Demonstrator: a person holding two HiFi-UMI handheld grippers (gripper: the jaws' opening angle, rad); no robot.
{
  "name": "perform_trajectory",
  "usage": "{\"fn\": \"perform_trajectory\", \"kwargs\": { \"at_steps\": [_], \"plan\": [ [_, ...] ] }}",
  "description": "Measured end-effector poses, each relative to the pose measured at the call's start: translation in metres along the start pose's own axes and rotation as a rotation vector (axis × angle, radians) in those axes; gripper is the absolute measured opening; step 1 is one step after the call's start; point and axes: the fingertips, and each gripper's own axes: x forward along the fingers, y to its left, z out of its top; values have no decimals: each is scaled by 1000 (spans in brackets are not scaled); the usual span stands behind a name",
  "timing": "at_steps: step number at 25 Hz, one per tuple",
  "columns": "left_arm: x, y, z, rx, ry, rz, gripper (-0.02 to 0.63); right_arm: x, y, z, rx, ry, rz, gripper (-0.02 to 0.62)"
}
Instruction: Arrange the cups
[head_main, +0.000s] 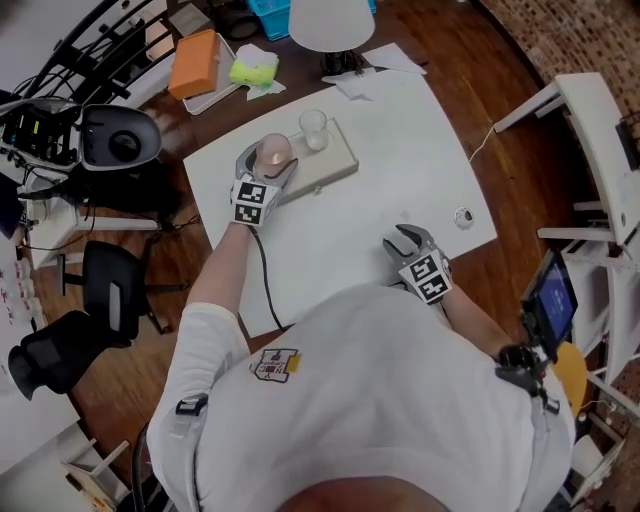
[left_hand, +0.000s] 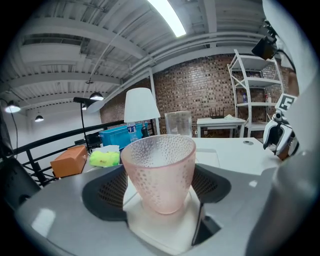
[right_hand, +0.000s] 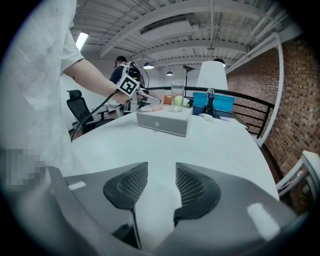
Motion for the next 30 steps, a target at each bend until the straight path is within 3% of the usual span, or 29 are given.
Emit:
{"fn": "perform_trajectory", "kwargs": {
  "at_steps": [4, 10, 18, 27, 30],
  "plan": [
    [-7, 2, 5, -18, -13, 17, 420, -2, 0, 0, 0, -7, 5, 172],
    [-26, -2, 24, -10, -49, 25, 426, -6, 1, 1, 12, -31, 9, 172],
    [-81, -6, 22, -107, -99, 171, 425, 0, -3, 2, -16, -70, 58, 172],
    [-119, -66, -14, -206, -32, 230, 425, -6, -7, -4, -63, -95, 145, 172],
    [-126, -96, -18, -249, -15, 232, 396, -9, -10, -7, -76, -96, 179, 169]
  ]
}}
